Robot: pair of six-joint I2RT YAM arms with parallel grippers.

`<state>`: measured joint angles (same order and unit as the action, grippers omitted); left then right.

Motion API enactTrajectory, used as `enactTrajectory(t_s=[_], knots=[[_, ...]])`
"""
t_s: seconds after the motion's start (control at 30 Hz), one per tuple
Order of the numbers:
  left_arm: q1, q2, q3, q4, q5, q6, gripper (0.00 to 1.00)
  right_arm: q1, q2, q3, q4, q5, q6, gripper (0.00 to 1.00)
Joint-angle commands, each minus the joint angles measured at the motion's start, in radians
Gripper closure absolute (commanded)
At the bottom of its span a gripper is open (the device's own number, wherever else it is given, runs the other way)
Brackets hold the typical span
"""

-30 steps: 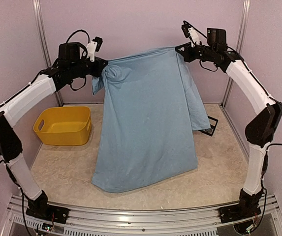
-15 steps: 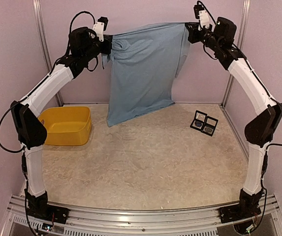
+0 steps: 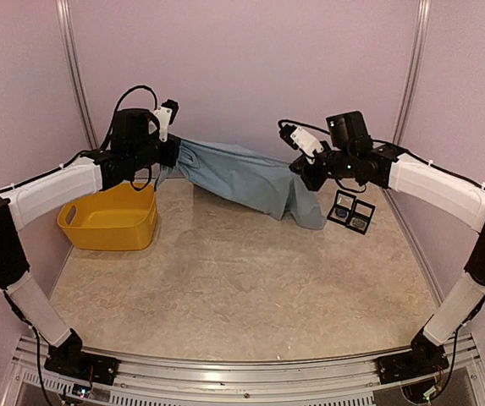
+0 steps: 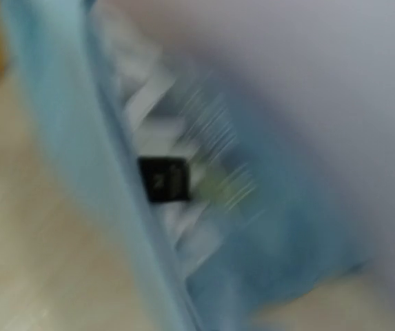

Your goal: Pin the brooch onto the clothing

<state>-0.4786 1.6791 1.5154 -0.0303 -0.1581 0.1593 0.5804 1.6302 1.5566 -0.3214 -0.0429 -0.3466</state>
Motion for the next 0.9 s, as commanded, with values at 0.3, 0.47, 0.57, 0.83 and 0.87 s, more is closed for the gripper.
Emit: enactTrajectory(t_s=[0.3, 0.47, 0.57, 0.83, 0.87], knots=[[-0.177, -0.408, -0.661, -0.267, -0.103, -0.629, 0.57, 0.351, -0.017, -0.513, -0.201, -0.4, 0.342, 1.0], [-0.287, -0.593, -0.703, -0.288, -0.132, -0.658, 0.39, 0.448, 0.004, -0.523, -0.327, -0.454, 0.34, 0.69], [-0.296, -0.603, -0.708, -0.268, -0.067, -0.61, 0.42, 0.45, -0.047, -0.52, -0.407, -0.46, 0.314, 0.6], [-0.296, -0.224, -0.525, -0.232, 0.063, -0.443, 0.5, 0.269, -0.097, -0.461, -0.252, -0.261, 0.489, 0.69], [-0.296, -0.176, -0.483, -0.224, 0.077, -0.423, 0.5, 0.213, -0.075, -0.468, -0.183, -0.247, 0.557, 0.79]])
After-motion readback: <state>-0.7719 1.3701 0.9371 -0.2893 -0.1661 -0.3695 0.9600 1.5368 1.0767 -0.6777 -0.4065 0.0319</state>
